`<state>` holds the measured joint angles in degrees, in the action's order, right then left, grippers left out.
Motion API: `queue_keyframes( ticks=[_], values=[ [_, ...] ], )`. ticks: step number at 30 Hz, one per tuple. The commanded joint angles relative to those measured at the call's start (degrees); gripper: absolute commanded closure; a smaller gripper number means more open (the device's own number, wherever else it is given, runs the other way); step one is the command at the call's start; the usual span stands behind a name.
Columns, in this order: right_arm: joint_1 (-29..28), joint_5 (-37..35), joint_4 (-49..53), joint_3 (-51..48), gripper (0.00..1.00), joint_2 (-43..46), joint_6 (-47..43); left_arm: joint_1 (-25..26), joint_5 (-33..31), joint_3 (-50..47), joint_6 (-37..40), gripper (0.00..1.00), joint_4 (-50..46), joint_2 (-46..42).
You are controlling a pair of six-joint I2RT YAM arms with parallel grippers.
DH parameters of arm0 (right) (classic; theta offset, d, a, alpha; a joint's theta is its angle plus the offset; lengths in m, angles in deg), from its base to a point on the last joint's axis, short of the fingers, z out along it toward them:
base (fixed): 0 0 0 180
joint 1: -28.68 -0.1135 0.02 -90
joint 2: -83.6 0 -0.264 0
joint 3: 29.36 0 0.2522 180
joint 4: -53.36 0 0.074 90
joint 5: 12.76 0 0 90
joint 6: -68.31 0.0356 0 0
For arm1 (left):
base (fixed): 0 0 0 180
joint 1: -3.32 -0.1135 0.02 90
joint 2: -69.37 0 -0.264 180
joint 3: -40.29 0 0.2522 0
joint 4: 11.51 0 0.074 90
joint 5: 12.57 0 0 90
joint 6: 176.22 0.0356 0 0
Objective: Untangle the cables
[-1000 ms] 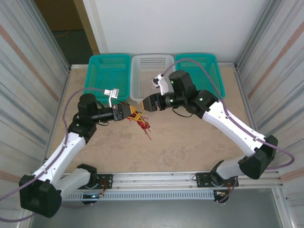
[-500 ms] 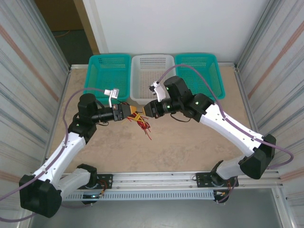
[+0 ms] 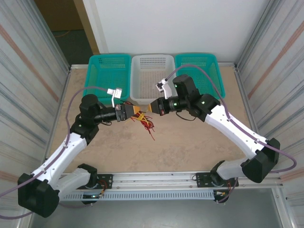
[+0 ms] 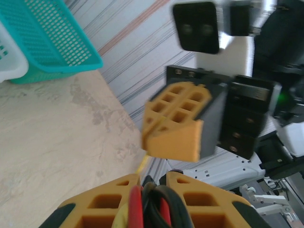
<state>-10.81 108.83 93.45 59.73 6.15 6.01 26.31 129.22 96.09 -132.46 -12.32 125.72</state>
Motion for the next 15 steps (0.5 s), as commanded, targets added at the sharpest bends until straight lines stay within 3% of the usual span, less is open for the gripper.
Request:
queue_keyframes(
  ticks=[1, 6, 9, 15],
  values=[
    [3.55, 3.14, -10.12, -2.96, 1.0, -1.26, 5.52, 3.19, 1.69, 1.64, -4.95, 1.0, 9.0, -0.41],
    [4.28, 8.1, -25.89, -11.75, 1.0, -2.1, 15.37, 6.09, -3.83, 3.84, -11.41, 1.0, 22.56, -0.55],
    [4.33, 8.15, -29.8, -14.98, 1.0, -1.62, 17.87, 6.46, -8.24, 5.57, -12.21, 1.0, 27.77, -0.89],
    [4.37, 8.04, -39.91, -23.26, 1.0, 0.01, 25.52, 6.46, -22.1, 9.77, -5.25, 1.0, 29.67, -1.46]
  ],
)
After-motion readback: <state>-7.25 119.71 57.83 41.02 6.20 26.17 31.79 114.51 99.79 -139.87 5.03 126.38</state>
